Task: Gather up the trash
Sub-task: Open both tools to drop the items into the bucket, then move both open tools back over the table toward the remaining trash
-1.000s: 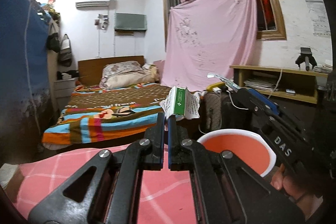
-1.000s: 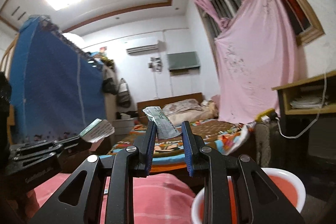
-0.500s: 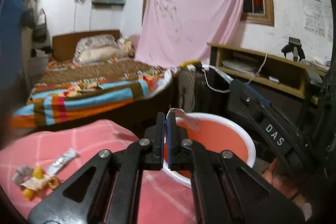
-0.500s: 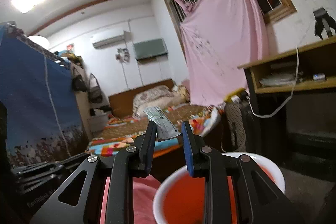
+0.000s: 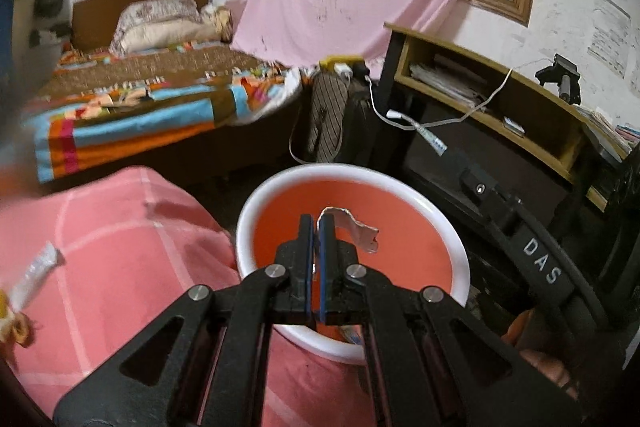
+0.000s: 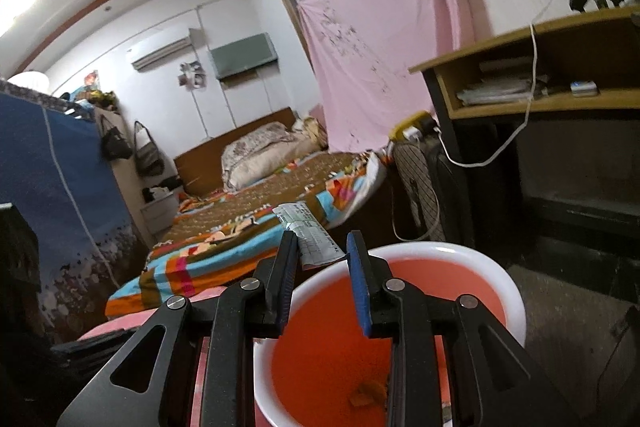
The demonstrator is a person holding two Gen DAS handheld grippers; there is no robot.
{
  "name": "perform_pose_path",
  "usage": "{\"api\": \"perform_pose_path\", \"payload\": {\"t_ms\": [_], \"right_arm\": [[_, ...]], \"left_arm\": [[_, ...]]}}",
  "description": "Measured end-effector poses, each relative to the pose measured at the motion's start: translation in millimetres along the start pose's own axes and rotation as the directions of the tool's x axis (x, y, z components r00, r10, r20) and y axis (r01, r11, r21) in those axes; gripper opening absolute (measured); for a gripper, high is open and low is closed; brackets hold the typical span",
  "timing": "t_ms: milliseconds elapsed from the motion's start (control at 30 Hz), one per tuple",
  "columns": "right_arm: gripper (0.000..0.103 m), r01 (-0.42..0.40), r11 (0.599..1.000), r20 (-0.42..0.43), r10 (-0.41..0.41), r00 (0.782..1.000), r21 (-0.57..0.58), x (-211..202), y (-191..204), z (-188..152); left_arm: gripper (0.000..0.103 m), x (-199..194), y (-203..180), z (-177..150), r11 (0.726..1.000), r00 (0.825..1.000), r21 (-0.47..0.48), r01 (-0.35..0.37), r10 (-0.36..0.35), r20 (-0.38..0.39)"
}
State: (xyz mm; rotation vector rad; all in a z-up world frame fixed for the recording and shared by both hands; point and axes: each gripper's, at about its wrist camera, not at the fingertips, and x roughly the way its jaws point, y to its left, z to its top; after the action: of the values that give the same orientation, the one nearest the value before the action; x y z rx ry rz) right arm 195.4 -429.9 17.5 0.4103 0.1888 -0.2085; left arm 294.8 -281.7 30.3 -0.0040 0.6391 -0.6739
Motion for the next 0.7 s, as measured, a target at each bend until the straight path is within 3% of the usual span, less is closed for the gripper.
{"api": "perform_pose_path", "payload": {"t_ms": [333,700], "right_arm": [[0.025,0.029,0.999,-0.069,-0.028,0.997,0.020,8.0,-5.5,-3.9],[0.038,0.034,0.999,-0.060,-0.032,0.998,0.021,3.0,-2.9,-2.9]], "left_arm": [[0.000,11.5,1.9,-1.7,0.998,0.996,-0.054,0.026,-0.030,-0.083],[0.005,2.4,13.0,-0.2,0.995,0.998,-0.104,0.000,-0.006,-0.060]]}}
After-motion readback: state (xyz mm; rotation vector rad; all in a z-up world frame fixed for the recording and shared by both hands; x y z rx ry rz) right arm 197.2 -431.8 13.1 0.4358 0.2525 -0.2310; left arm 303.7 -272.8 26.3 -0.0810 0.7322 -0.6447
